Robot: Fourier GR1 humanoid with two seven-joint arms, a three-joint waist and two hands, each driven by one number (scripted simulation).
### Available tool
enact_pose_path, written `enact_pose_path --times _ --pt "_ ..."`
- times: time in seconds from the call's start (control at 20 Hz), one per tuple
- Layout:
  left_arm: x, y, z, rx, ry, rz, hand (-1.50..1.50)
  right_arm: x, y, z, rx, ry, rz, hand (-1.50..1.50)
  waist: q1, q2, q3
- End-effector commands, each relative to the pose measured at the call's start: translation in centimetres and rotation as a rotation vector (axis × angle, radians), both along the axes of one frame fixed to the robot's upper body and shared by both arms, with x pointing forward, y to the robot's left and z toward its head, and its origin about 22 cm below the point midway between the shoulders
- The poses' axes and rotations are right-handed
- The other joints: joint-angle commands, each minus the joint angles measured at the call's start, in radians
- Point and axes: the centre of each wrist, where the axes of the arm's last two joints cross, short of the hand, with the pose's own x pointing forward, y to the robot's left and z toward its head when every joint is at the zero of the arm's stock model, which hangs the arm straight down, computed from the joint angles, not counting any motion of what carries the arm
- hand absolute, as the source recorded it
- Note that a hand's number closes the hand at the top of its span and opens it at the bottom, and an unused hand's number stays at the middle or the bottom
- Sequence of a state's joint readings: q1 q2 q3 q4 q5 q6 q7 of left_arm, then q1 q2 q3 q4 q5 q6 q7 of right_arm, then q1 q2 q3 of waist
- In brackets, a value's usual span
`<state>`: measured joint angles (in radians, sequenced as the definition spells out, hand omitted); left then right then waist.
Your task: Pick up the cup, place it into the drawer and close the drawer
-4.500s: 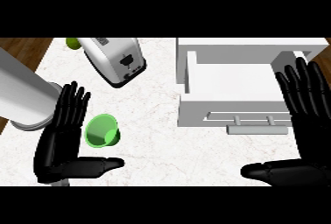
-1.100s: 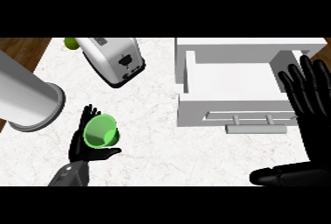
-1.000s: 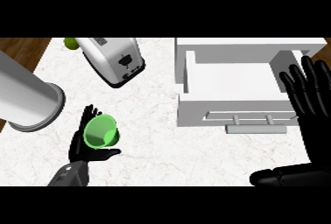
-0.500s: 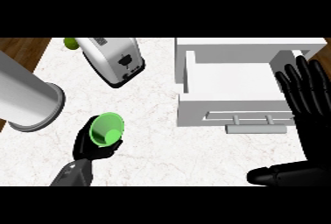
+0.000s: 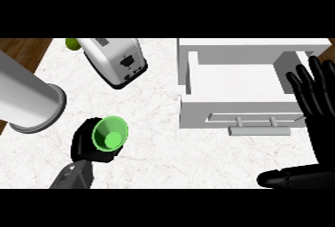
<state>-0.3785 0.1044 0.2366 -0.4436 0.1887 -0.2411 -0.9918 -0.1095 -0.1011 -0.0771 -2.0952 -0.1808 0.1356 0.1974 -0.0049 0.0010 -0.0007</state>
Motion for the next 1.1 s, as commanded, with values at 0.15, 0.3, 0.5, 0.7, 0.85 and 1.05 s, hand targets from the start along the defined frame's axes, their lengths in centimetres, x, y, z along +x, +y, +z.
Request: enact_pose_path --times 0.15,0.3,0.5,0.7,0.85,1.05 --pt "0.8 1.6 1.6 -0.002 -0.136 0.031 1.50 -2.1 0.1 -1.1 -0.016 0.032 0.008 -1.50 0.003 -0.003 0.001" --pt "0.9 -0.2 2.4 -0.035 -0.200 0.009 1.50 -1.0 0.5 -0.8 0.008 0.004 -0.021 -1.50 0.014 -0.005 0.002" --pt "3.6 -0.7 6.1 -0.026 -0.253 -0.097 1.50 -0.6 -0.1 0.3 -0.003 0.010 -0.019 -1.50 0.013 -0.006 0.002" --pt "3.8 -3.9 8.8 0.004 -0.281 -0.144 1.50 0.5 0.5 -0.9 -0.003 0.004 -0.008 -1.50 0.014 -0.004 0.002" --pt "4.1 -3.9 12.8 0.004 -0.283 -0.206 1.50 -1.3 -0.8 -0.8 -0.010 0.035 0.002 -1.50 0.012 -0.007 0.002" --pt "3.8 -6.0 16.4 -0.017 -0.291 -0.223 1.50 -0.8 -1.0 -0.9 -0.013 0.025 -0.011 -1.50 0.010 -0.005 0.002"
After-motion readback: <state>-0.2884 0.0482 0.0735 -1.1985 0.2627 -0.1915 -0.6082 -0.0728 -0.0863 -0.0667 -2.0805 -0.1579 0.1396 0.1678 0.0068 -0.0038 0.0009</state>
